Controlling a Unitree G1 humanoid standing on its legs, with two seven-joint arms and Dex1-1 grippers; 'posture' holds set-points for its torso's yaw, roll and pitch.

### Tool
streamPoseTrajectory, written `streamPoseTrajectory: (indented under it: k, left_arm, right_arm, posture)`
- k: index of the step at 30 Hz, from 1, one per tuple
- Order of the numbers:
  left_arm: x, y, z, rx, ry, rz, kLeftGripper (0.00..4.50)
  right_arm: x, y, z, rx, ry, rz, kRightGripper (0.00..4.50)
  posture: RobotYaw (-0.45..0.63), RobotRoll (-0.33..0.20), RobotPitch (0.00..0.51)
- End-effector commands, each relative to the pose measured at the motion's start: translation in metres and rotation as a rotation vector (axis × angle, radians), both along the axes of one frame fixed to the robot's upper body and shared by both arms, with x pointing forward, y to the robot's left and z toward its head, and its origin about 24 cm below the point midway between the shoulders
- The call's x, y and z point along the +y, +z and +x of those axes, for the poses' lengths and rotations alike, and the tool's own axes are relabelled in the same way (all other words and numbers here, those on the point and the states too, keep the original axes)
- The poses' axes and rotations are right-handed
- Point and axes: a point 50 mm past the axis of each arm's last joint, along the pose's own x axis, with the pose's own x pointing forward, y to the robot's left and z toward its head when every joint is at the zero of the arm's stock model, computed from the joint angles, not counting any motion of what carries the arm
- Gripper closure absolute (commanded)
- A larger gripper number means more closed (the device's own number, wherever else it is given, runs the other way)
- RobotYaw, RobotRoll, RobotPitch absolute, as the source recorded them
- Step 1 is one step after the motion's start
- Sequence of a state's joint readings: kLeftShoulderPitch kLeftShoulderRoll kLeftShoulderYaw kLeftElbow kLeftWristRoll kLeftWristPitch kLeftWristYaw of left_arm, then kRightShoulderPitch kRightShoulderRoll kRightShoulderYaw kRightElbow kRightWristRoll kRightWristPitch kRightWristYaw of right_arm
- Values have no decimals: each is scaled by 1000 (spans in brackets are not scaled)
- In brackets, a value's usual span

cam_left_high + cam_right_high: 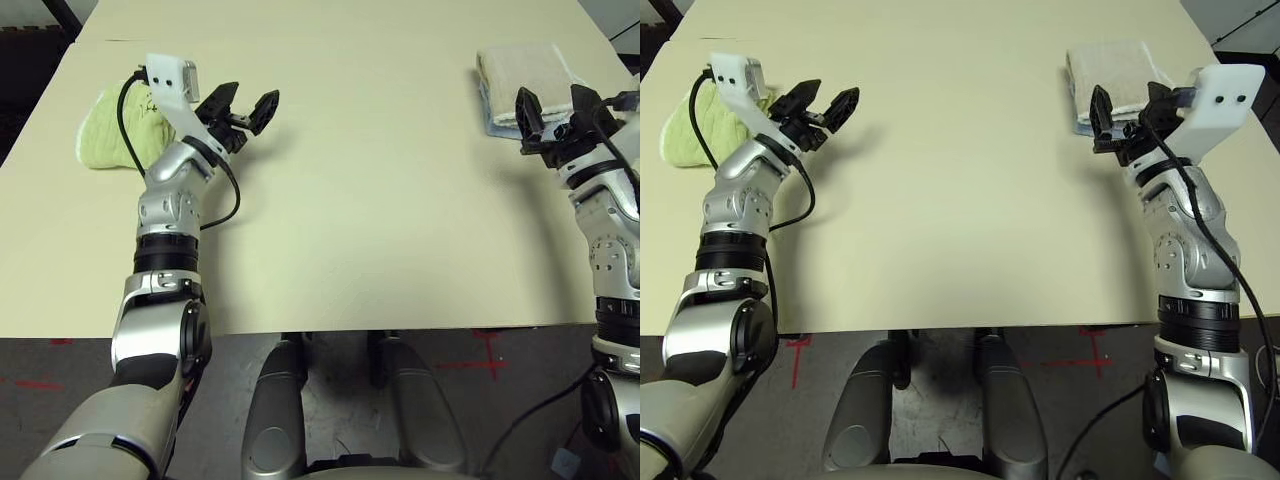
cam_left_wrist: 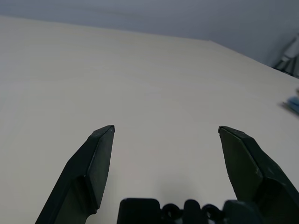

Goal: Fold the towel and set it aside.

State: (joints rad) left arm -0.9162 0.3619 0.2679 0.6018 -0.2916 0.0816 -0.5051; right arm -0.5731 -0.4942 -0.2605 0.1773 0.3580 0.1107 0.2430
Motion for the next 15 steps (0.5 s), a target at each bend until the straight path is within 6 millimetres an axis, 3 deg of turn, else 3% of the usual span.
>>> streamPoseTrajectory:
  k: [1, 10, 15]
  left_arm:
    - [12, -8, 2, 14, 122, -16, 0]
    - [28, -16, 8, -43, 359, 76, 0]
    - [30, -17, 10, -89, 424, 142, 0]
  right_arm:
    - [0, -14, 11, -9, -4, -25, 35]
    - [3, -39, 31, 38, 35, 68, 35]
    - [11, -42, 41, 23, 1, 105, 35]
  posture:
    - [51, 0, 221]
    - [61, 0, 225]
    - [81, 0, 223]
